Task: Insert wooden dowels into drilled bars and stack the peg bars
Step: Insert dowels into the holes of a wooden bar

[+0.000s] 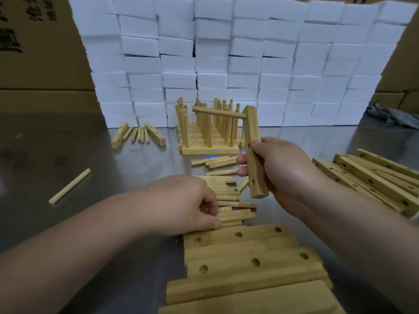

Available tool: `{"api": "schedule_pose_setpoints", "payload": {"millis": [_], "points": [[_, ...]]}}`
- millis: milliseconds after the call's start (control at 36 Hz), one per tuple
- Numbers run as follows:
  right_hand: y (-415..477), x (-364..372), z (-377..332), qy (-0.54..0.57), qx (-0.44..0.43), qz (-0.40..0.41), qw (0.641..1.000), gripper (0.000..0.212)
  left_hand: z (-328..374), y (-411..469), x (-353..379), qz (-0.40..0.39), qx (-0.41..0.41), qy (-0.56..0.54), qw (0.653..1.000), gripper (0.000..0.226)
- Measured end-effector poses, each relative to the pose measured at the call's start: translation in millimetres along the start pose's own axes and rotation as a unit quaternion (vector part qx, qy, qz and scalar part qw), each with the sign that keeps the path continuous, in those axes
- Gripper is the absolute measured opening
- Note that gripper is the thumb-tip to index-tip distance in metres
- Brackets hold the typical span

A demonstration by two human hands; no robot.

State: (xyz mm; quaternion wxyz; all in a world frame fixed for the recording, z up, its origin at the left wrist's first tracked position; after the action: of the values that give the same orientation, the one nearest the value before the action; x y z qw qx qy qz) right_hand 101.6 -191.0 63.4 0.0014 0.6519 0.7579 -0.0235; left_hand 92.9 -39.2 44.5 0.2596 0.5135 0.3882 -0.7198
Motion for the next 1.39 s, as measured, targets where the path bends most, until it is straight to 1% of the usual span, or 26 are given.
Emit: {"api": "schedule_pose_setpoints", "payload": {"millis": [167, 222, 278, 361, 444, 500, 583, 639, 778, 861, 1056, 1167, 1222, 1306, 1389], "points": [[0, 2, 2, -0.007, 0.0, -0.005, 1.0, 0.028, -1, 5, 5, 0.056, 0.02, 0.033, 0.998, 0.016], [1, 1, 3, -0.006, 0.0, -0.002, 1.0, 0.029, 0, 4, 2, 0.093, 0.031, 0.017, 0.995, 0.013], [2, 0, 3, -0.004, -0.001, 0.002, 1.0, 0.03, -1, -1, -7, 0.155, 0.018, -0.042, 0.987, 0.009], [0, -2, 1, 0.007, -0.013, 0.007, 1.0, 0.025, -9, -9, -21, 0.227, 0.002, -0.165, 0.96, 0.009], [0, -4, -2, 0.012, -0.027, 0.016, 0.999, 0.018, -14, -13, -26, 0.258, 0.004, -0.198, 0.946, 0.011], [-1, -5, -3, 0.014, -0.033, 0.023, 0.999, 0.017, -15, -15, -28, 0.29, 0.01, -0.238, 0.927, 0.013], [-1, -5, -1, 0.026, -0.027, 0.022, 0.999, 0.018, -14, -17, -29, 0.328, 0.027, -0.29, 0.899, 0.018], [-1, -2, -1, 0.03, -0.024, 0.005, 0.999, 0.024, -11, -17, -28, 0.329, 0.042, -0.301, 0.894, 0.021], [-6, 5, -4, 0.045, -0.064, -0.061, 0.995, 0.034, -5, -18, -27, 0.331, 0.066, -0.296, 0.894, 0.024], [-6, 5, -6, 0.039, -0.081, -0.07, 0.993, 0.039, -5, -19, -29, 0.345, 0.068, -0.296, 0.888, 0.025], [-7, 6, -6, 0.076, -0.087, -0.091, 0.989, 0.04, -6, -20, -30, 0.373, 0.076, -0.33, 0.864, 0.023], [-8, 7, -6, 0.076, -0.093, -0.092, 0.988, 0.04, -6, -21, -30, 0.372, 0.071, -0.326, 0.866, 0.022], [-9, 7, -7, 0.058, -0.096, -0.086, 0.99, 0.041, -5, -23, -31, 0.376, 0.066, -0.304, 0.873, 0.023], [-11, 6, -8, 0.023, -0.101, -0.067, 0.992, 0.041, -1, -27, -34, 0.38, 0.069, -0.234, 0.892, 0.018], [-13, 4, -11, -0.014, -0.115, -0.048, 0.992, 0.039, 0, -30, -37, 0.387, 0.067, -0.12, 0.912, 0.025]]}}
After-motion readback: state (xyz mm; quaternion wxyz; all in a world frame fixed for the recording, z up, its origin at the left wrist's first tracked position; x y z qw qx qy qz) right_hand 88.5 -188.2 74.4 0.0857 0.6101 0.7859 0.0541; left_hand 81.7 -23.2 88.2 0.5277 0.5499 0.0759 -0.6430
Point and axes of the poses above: each hand's wrist, its own y-axis towards the middle knuckle, its own x-axis out of the palm, z = x × y, the point moved 3 cm from there along y, towards the middle knuckle, and after that the axes turned 15 degrees about -z, right-handed, at the moved point
